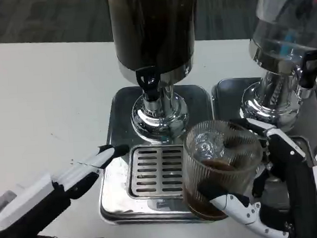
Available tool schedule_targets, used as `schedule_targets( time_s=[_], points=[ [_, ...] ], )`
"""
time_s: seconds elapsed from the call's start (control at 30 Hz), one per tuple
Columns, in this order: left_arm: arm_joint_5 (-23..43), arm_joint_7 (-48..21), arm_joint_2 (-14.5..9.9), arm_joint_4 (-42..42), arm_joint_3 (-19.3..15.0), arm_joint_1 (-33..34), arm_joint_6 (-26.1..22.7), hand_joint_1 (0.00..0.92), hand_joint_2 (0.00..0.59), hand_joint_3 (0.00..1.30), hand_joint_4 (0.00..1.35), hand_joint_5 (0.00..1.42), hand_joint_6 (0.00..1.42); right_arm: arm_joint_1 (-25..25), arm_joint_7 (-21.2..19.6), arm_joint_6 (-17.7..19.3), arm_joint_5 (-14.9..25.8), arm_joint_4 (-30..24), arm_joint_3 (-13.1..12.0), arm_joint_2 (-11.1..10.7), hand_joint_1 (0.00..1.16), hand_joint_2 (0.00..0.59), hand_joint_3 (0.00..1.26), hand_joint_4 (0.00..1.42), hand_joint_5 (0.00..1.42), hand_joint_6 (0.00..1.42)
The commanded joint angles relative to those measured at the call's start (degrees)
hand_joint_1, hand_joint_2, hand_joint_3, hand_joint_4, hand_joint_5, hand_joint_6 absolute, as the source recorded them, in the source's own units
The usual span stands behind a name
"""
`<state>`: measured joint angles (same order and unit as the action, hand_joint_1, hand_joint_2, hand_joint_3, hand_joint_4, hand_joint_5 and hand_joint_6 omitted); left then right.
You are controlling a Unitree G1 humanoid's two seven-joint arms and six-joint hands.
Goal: Grasp the cup under the faucet to collect the drink, then remove the cup.
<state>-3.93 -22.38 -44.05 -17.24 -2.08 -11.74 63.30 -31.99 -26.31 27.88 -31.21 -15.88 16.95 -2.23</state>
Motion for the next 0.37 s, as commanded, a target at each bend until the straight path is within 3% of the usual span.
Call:
schedule_targets(
  time_s=[0.03, 0.37],
  points=[
    [1.5, -1.5, -0.9, 0.6, 0.3, -0.6, 0.3, 0.0, 0.104, 0.0, 0.0, 0.0, 0.07, -0.4, -1.0, 3.2, 0.5, -1.7, -0.2, 1.0, 0.76, 0.205, 0.53, 0.64, 0.89, 1.19],
    [2.1, -2.6, -0.8, 0.5, 0.1, -0.5, 0.2, 0.0, 0.121, 0.0, 0.0, 0.0, 0.07, -0.5, -0.8, 3.9, 0.4, -1.7, -0.6, 1.1, 0.78, 0.199, 0.53, 0.65, 0.9, 1.21]
  ],
)
